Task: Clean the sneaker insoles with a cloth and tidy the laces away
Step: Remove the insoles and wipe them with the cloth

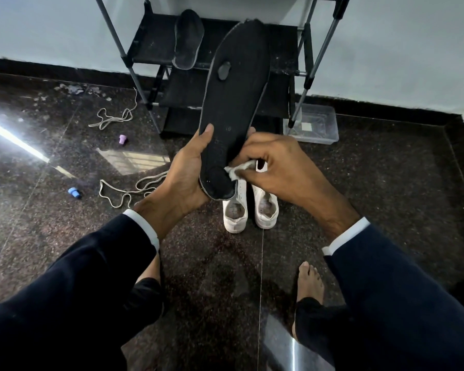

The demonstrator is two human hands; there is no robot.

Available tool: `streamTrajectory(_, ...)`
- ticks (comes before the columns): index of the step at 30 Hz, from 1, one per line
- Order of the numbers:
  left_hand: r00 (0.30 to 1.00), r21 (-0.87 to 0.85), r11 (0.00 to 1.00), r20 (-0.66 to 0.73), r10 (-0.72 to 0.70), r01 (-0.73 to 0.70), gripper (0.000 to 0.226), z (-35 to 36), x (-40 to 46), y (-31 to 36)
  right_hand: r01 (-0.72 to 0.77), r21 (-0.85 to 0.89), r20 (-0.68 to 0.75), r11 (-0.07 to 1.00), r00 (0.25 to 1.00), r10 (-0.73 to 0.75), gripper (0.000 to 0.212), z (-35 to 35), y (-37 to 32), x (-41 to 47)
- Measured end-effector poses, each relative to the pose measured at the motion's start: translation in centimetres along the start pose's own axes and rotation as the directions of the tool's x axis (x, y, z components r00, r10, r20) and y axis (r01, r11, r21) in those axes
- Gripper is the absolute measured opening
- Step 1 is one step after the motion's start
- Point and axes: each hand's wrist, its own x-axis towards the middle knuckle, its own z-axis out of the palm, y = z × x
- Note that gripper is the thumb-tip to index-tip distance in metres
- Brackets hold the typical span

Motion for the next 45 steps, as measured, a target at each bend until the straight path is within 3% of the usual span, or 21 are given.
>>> streamTrajectory(5,0.999,-0.006,0.999,0.015,0.049,-0.049,0.054,0.3,-0.1,0.1,0.011,-0.108,-0.226,0.994,0.973,-0.035,0.014,0.4,0.0,-0.2)
streamTrajectory(7,0.998,-0.004,0.999,0.012,0.054,-0.054,0.055,-0.1,0.0,0.2,0.033,-0.087,-0.172,0.996,0.984,-0.048,0.014,0.4,-0.1,-0.1)
streamTrajectory(11,0.998,0.027,1.0,0.067,-0.004,0.002,0.063,-1.1,0.4,0.0,0.066,0.011,0.089,0.998,0.994,-0.067,0.015,-0.1,-0.4,-0.1)
streamTrajectory(13,0.998,0.056,0.998,0.066,-0.008,0.005,0.065,-1.3,0.5,0.0,0.07,-0.002,0.109,0.998,0.992,-0.069,0.014,0.0,-0.5,-0.2)
streamTrajectory(17,0.998,0.005,0.999,0.039,0.045,-0.045,0.059,-0.2,0.2,-0.1,0.029,-0.103,-0.107,0.994,0.994,-0.04,0.011,0.2,-0.5,-0.1)
streamTrajectory(19,0.997,0.003,0.998,0.033,0.069,-0.069,0.059,-0.3,0.3,-0.1,0.021,-0.089,-0.132,0.996,0.991,-0.033,0.012,0.1,-0.6,-0.1)
streamTrajectory(24,0.996,-0.003,0.999,0.073,0.053,-0.053,0.064,-1.4,0.6,0.3,0.042,-0.014,0.251,0.999,0.967,-0.038,0.012,0.3,-1.6,-0.2)
streamTrajectory(26,0.993,-0.001,0.998,0.096,0.069,-0.069,0.063,-1.5,0.7,0.3,-0.023,0.066,0.286,0.998,0.958,0.003,0.012,-0.3,-1.7,-0.2)
streamTrajectory(30,0.986,-0.011,0.992,0.102,0.129,-0.129,0.055,-1.3,0.8,-0.1,-0.191,0.242,0.125,0.951,0.978,0.165,0.015,-2.8,-1.1,-0.3)
streamTrajectory(34,0.987,-0.019,0.989,0.062,0.15,-0.149,0.046,-0.8,0.8,-0.4,-0.175,0.413,-0.173,0.893,0.948,0.266,0.016,-2.2,-1.2,-0.2)
streamTrajectory(35,0.988,-0.021,0.989,0.049,0.149,-0.148,0.045,-0.6,0.8,-0.4,-0.162,0.386,-0.237,0.908,0.934,0.267,0.016,-1.8,-1.4,0.0)
streamTrajectory(37,0.989,-0.012,0.99,0.04,0.143,-0.143,0.045,-0.4,0.7,-0.8,-0.128,0.169,-0.345,0.977,0.921,0.18,0.015,-1.1,-1.5,0.3)
streamTrajectory(40,0.994,0.0,0.994,0.029,0.109,-0.11,0.051,0.2,0.6,-1.3,-0.069,-0.076,-0.355,0.995,0.934,0.037,0.013,0.2,-1.5,0.3)
streamTrajectory(45,0.993,0.014,0.998,0.1,0.065,-0.066,0.06,-0.6,0.6,-0.9,0.033,-0.069,-0.175,0.997,0.984,-0.045,0.015,1.8,-1.9,0.0)
